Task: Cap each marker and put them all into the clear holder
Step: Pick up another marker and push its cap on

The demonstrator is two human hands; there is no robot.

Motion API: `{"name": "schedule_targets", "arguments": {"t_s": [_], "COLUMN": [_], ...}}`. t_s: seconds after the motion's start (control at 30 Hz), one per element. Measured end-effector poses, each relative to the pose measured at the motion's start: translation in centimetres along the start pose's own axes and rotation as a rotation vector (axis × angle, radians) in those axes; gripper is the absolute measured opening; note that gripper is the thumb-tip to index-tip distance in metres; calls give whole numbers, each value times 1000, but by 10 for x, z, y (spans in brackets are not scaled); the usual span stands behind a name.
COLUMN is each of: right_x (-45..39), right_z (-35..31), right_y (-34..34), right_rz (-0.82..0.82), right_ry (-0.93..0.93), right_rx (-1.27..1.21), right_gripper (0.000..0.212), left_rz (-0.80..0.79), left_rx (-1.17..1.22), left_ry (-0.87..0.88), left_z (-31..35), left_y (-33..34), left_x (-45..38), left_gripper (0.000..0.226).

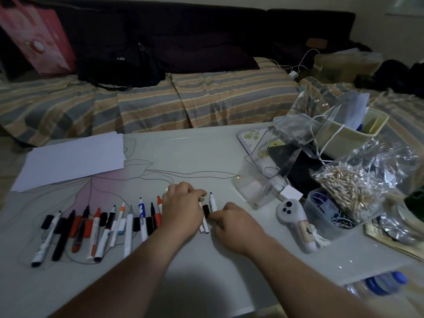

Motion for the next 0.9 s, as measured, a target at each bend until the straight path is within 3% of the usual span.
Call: {"name": "schedule_targets", "arguments": {"t_s": [0.1,0.2,0.33,0.57,0.63,0.7,0.8,0.9], "right_x": [-7,-11,-10,-7,-6,-4,-3,0], "right_z": [13,27,36,38,41,43,44,23], "right_y": [-3,-9,-17,-33,-37,-38,-36,-40], "right_rz": [51,71,92,97,100,100,66,-31], "right_ry": [28,73,153,222,258,319,395,346], "right_rx": [80,124,-4,-152,-205,-353,-684,-951], "right_gripper": [33,25,16,19,19,29,56,56], "left_rz": [-3,-57,-64,-2,-10,-67,-59,-7], "left_rx": [-42,-90,-126,-60,69,346,712,923], "left_ry": [22,39,95,134,107,-9,-172,-194], "left_z": [0,0,4,13,12,8,5,7], "left_y": [0,5,9,5,-2,-10,-27,-43], "left_x": [2,6,9,11,11,12,14,13], "left_gripper": [35,40,42,26,17,11,20,26]}}
Point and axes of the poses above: each hand's wrist, its own x-axis away from the middle knuckle, its own y-axis out of the palm, z = x × y, the point moved 7 cm from there along -x, towards the middle knuckle, and after that the axes turned 5 degrees about z, right-handed, at the moved point
